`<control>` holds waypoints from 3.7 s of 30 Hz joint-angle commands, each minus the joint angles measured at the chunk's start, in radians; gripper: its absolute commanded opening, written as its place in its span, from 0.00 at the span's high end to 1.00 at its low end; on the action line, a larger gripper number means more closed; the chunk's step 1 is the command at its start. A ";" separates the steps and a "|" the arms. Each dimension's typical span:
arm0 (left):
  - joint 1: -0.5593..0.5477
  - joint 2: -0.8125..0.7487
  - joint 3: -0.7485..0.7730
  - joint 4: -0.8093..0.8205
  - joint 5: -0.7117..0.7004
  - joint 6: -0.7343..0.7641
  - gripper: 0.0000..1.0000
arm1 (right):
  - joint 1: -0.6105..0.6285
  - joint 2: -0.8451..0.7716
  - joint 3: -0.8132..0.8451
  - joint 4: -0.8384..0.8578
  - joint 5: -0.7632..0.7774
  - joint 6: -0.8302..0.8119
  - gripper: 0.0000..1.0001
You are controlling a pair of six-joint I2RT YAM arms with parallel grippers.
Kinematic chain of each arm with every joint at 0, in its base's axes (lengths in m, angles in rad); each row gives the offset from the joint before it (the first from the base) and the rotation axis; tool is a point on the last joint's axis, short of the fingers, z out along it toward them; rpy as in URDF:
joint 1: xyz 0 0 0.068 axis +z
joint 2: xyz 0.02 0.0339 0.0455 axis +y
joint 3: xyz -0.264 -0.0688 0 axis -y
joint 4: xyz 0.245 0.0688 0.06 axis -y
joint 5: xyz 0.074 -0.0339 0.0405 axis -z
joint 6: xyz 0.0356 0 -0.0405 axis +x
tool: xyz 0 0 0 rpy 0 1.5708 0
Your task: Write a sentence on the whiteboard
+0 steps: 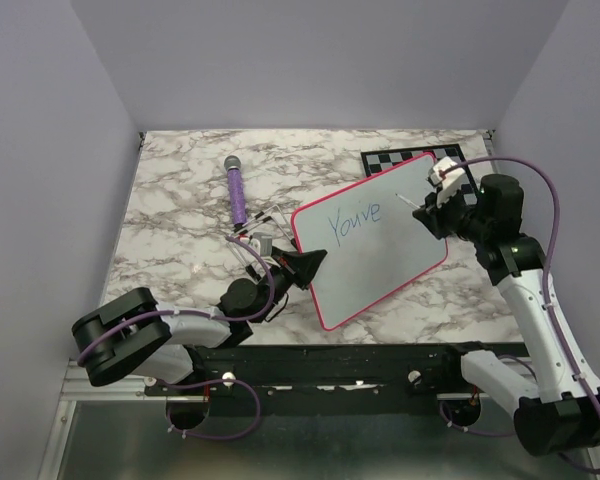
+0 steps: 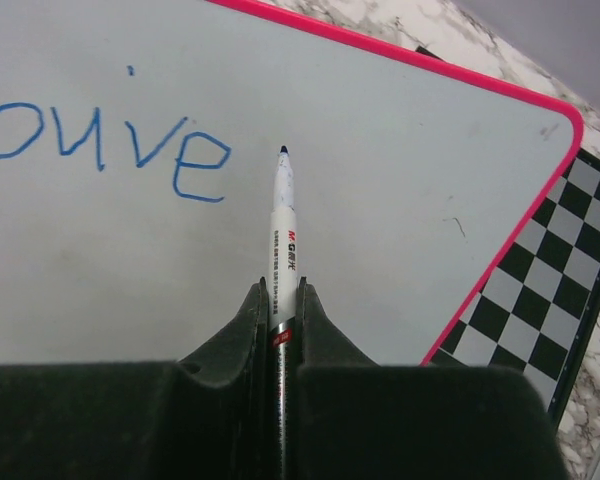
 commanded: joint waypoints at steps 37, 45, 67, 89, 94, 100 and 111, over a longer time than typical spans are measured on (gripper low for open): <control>0.079 -0.031 -0.021 -0.094 0.238 0.101 1.00 | -0.144 -0.030 -0.082 0.016 -0.194 -0.066 0.99; 0.079 -0.022 -0.019 -0.088 0.233 0.087 1.00 | -0.146 0.056 -0.060 0.016 -0.222 -0.040 0.99; 0.079 0.008 -0.013 -0.062 0.246 0.069 1.00 | -0.166 0.072 -0.051 0.076 -0.137 0.009 0.99; 0.079 0.033 0.001 -0.050 0.264 0.063 1.00 | -0.166 0.119 -0.048 0.069 -0.298 -0.012 0.99; 0.079 0.027 -0.001 -0.053 0.261 0.063 1.00 | -0.166 0.127 -0.054 0.030 -0.286 -0.041 0.99; 0.079 0.019 -0.004 -0.057 0.253 0.064 1.00 | -0.166 0.125 -0.062 -0.002 -0.251 -0.054 0.99; 0.079 0.018 -0.005 -0.057 0.252 0.069 1.00 | -0.167 0.134 -0.059 -0.016 -0.160 -0.041 0.99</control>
